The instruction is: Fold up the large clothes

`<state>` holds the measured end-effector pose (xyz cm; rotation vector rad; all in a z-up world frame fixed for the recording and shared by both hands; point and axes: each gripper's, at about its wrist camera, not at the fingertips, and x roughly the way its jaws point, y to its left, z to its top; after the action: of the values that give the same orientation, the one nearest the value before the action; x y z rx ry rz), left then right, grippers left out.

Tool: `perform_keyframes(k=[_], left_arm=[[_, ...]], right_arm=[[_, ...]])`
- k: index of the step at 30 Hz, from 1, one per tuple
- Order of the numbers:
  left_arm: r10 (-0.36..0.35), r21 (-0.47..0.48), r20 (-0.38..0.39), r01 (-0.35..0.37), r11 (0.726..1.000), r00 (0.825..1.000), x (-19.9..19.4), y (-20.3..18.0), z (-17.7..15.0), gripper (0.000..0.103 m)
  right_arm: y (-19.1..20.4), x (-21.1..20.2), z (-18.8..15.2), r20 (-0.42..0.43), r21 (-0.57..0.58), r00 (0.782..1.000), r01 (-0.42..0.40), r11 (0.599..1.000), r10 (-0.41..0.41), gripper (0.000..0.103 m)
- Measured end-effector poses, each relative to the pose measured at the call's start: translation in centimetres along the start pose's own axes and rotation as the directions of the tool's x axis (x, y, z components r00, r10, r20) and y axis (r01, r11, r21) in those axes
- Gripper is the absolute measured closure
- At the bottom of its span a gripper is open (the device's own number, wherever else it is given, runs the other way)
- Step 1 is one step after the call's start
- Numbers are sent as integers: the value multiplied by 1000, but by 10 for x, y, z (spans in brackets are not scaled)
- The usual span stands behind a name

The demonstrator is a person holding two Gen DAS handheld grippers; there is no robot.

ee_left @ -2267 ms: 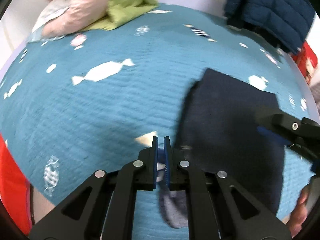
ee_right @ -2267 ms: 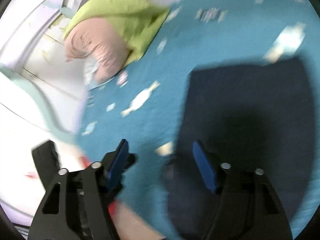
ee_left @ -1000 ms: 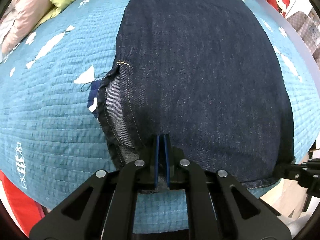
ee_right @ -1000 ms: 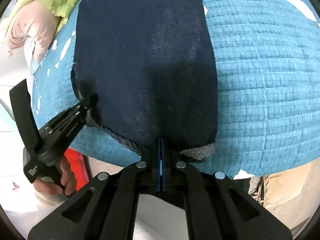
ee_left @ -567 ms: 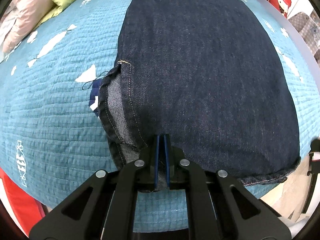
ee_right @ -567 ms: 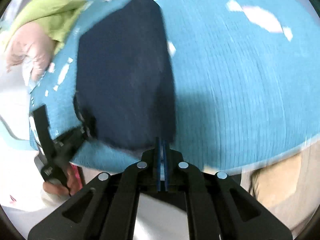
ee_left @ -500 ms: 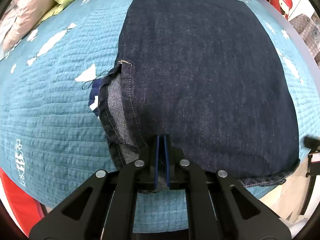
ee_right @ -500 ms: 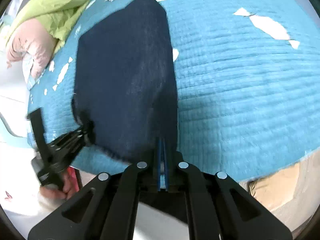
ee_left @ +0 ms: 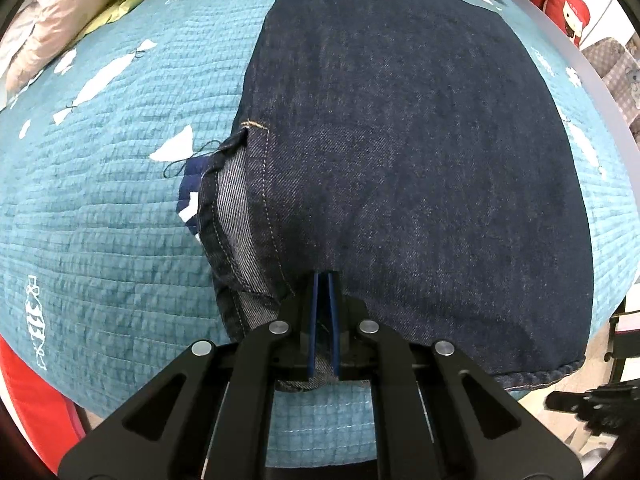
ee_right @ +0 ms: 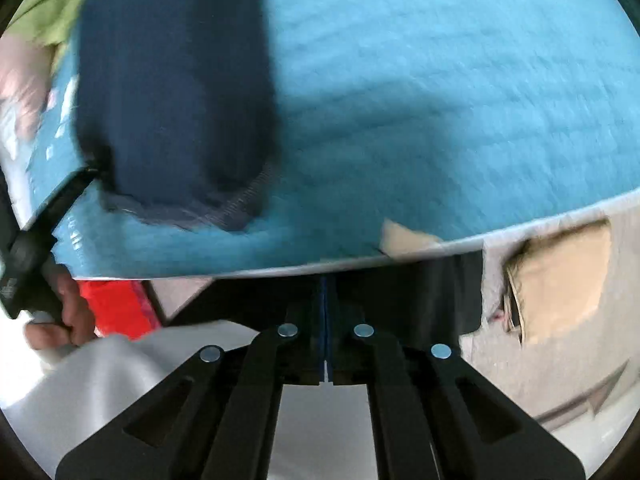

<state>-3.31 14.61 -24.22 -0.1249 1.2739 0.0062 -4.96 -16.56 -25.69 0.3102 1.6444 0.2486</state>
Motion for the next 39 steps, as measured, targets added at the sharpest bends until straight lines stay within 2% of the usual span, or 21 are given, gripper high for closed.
perform_keyframes(k=[1,3,5,9,11,12,14,17,18,20,24,26,27,29,31,32,33,34,36,37,39], left_arm=[[4,2,0,-4,1000,1000,-1,-1,0,96],[11,13,3,-11,1000,1000,-1,-2,1,96],[8,11,4,-8,1000,1000,-4,-5,0,96],[-5,-17,3,5,1000,1000,-2,-1,-1,96],[-5,-20,5,5,1000,1000,-5,0,-3,96],[-1,-14,8,1,1000,1000,-6,-1,-4,96],[10,-1,10,-10,1000,1000,-6,-2,-6,96],[8,3,23,-8,1000,1000,-17,-2,-5,95],[3,4,34,-3,1000,999,-21,-3,-4,95],[-5,21,88,3,1000,996,-38,-5,5,95],[-38,42,175,31,999,984,-57,-8,33,95],[-24,62,222,10,998,975,-58,-14,53,95],[-24,63,238,9,998,971,-58,-14,59,95],[-15,40,203,7,999,979,-32,-11,76,96],[49,-21,117,-46,999,992,15,0,83,96],[45,-38,124,-40,998,991,23,3,81,97],[59,-36,162,-54,998,985,22,1,79,97],[80,-23,159,-78,997,984,18,-5,80,97],[85,-35,148,-81,996,985,12,-6,83,96],[84,-36,147,-80,996,985,9,-6,85,96],[88,-26,179,-85,996,980,-4,-7,90,96]], right_arm=[[3,-18,1,76,-4,997,7,1000,-6,103],[19,-56,7,207,-61,976,-57,997,69,102],[38,-59,12,208,-140,974,-56,988,85,102],[36,-8,11,58,-162,994,-78,984,88,102],[35,2,2,-45,-165,994,-110,980,104,102],[44,3,0,-56,-172,994,-98,980,90,102],[57,-4,-5,-9,-201,999,-54,978,53,102],[59,-45,13,130,-203,986,-73,976,101,102],[67,-53,21,175,-216,977,-82,973,121,101],[80,-68,35,279,-259,955,-27,965,102,99],[92,-74,59,372,-300,915,-43,953,158,99],[103,-67,73,444,-321,884,5,947,146,99],[110,-57,81,464,-314,878,40,949,116,100],[108,-22,102,417,-269,907,66,961,54,100],[94,7,110,417,-239,908,60,969,46,103],[90,13,110,429,-254,901,47,966,69,103],[90,9,107,441,-261,895,64,963,60,103],[91,3,105,433,-264,900,75,962,49,103],[89,-6,112,409,-242,910,34,970,71,102],[89,-17,114,407,-251,906,-7,968,112,100],[100,-33,119,460,-289,880,21,957,119,100]])
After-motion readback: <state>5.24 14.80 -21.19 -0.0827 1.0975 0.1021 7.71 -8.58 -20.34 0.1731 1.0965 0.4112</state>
